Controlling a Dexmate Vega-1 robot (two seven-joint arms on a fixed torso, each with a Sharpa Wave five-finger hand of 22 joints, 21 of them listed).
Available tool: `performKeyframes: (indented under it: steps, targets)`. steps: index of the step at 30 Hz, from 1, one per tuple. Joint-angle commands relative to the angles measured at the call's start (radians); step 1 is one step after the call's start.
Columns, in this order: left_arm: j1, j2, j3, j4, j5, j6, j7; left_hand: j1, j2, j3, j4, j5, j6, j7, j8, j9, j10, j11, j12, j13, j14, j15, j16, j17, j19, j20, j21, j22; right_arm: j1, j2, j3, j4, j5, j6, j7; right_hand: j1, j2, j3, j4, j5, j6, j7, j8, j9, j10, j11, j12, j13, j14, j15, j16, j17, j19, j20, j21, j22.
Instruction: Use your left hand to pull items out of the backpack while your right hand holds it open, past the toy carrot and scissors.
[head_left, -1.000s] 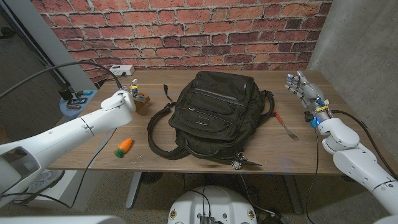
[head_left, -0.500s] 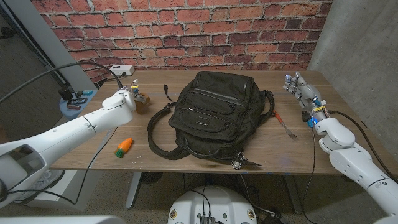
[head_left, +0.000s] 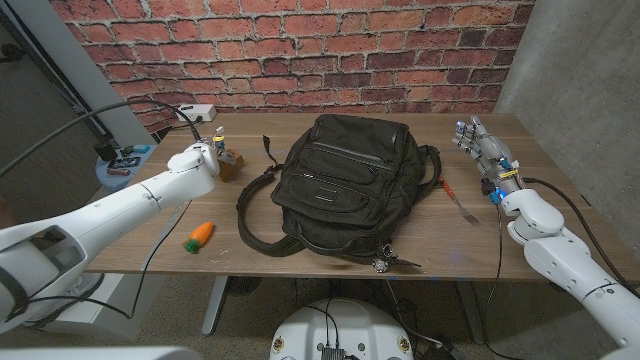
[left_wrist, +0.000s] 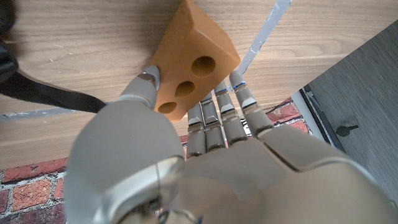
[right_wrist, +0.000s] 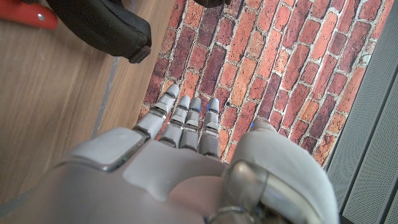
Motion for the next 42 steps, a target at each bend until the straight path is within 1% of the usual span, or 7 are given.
performKeyframes:
  steps: [1, 11, 17, 24, 26, 32, 42]
  targets:
    - [-0.034, -0.031, 0.01, 0.081, 0.018, -0.059, -0.04, -0.007, 0.005, 0.001, 0.006, -0.003, 0.015, -0.029, 0.003, 0.092, -0.01, 0.004, -0.005, -0.003, -0.008, 0.002, 0.0, 0.006, -0.006, -0.003, 0.005, -0.001, 0.019, 0.012, -0.023, 0.011, -0.014, 0.002, -0.018, 0.011, 0.002, 0.009, 0.001, -0.001, 0.012, 0.0, 0.005, -0.001, 0.007, -0.004, 0.002, 0.002, 0.001, -0.007, 0.006, 0.001, 0.008, -0.003, 0.005, 0.003]
    - [-0.064, -0.032, 0.024, 0.104, 0.026, -0.07, -0.107, -0.017, 0.006, -0.003, 0.01, -0.007, -0.014, -0.029, -0.015, 0.084, -0.042, 0.015, -0.024, -0.01, -0.039, 0.018, -0.008, 0.009, -0.032, 0.007, -0.004, -0.001, 0.04, 0.025, -0.043, 0.024, -0.031, 0.01, -0.028, 0.011, 0.002, 0.013, 0.0, -0.002, 0.013, 0.0, 0.005, -0.003, 0.007, -0.004, 0.002, 0.0, 0.002, -0.006, 0.006, -0.002, 0.007, -0.004, 0.005, 0.003]
    - [-0.074, -0.02, 0.028, 0.097, 0.034, -0.075, -0.147, -0.032, 0.004, -0.012, 0.014, -0.015, -0.072, -0.026, -0.05, 0.074, -0.09, 0.032, -0.054, -0.024, -0.075, 0.038, -0.017, 0.012, -0.062, 0.018, -0.015, -0.001, 0.05, 0.031, -0.053, 0.028, -0.041, 0.015, -0.036, 0.01, 0.002, 0.015, -0.001, -0.003, 0.014, -0.001, 0.005, -0.003, 0.007, -0.004, 0.002, -0.001, 0.001, -0.006, 0.006, -0.003, 0.006, -0.003, 0.004, 0.003]
    - [-0.089, -0.001, 0.03, 0.087, 0.036, -0.085, -0.211, -0.052, 0.003, -0.019, 0.018, -0.023, -0.141, -0.007, -0.097, 0.058, -0.144, 0.049, -0.096, -0.047, -0.126, 0.06, -0.031, 0.011, -0.099, 0.032, -0.029, -0.001, 0.047, 0.033, -0.06, 0.013, -0.055, 0.013, -0.055, 0.01, 0.002, 0.017, -0.001, -0.004, 0.015, -0.001, 0.005, -0.004, 0.007, -0.004, 0.002, -0.002, 0.001, -0.006, 0.006, -0.004, 0.006, -0.003, 0.004, 0.003]
    - [-0.087, 0.005, 0.024, 0.084, 0.032, -0.095, -0.218, -0.063, 0.003, -0.022, 0.021, -0.028, -0.179, 0.0, -0.124, 0.048, -0.171, 0.061, -0.116, -0.058, -0.149, 0.071, -0.036, 0.009, -0.114, 0.038, -0.034, 0.0, 0.045, 0.033, -0.061, 0.008, -0.057, 0.011, -0.061, 0.01, 0.002, 0.018, -0.002, -0.004, 0.016, -0.003, 0.005, -0.004, 0.007, -0.005, 0.002, -0.002, 0.001, -0.005, 0.006, -0.004, 0.005, -0.003, 0.004, 0.003]
    - [-0.085, 0.02, 0.016, 0.08, 0.031, -0.12, -0.243, -0.079, -0.001, -0.025, 0.024, -0.033, -0.197, 0.005, -0.144, 0.038, -0.213, 0.078, -0.146, -0.072, -0.168, 0.08, -0.041, 0.004, -0.132, 0.045, -0.041, 0.0, 0.042, 0.033, -0.066, -0.004, -0.069, 0.006, -0.076, 0.012, 0.002, 0.021, -0.003, -0.004, 0.017, -0.003, 0.006, -0.005, 0.007, -0.005, 0.001, -0.003, 0.001, -0.006, 0.006, -0.006, 0.004, -0.002, 0.003, 0.003]
    - [-0.089, 0.032, 0.016, 0.07, 0.045, -0.135, -0.296, -0.105, -0.008, -0.032, 0.029, -0.041, -0.219, 0.019, -0.167, 0.025, -0.252, 0.099, -0.183, -0.093, -0.203, 0.098, -0.052, -0.005, -0.153, 0.056, -0.049, 0.0, 0.061, 0.041, -0.083, 0.009, -0.088, 0.01, -0.078, 0.013, 0.002, 0.024, -0.005, -0.005, 0.019, -0.003, 0.006, -0.005, 0.007, -0.005, 0.001, -0.004, 0.001, -0.006, 0.005, -0.008, 0.004, -0.002, 0.003, 0.003]
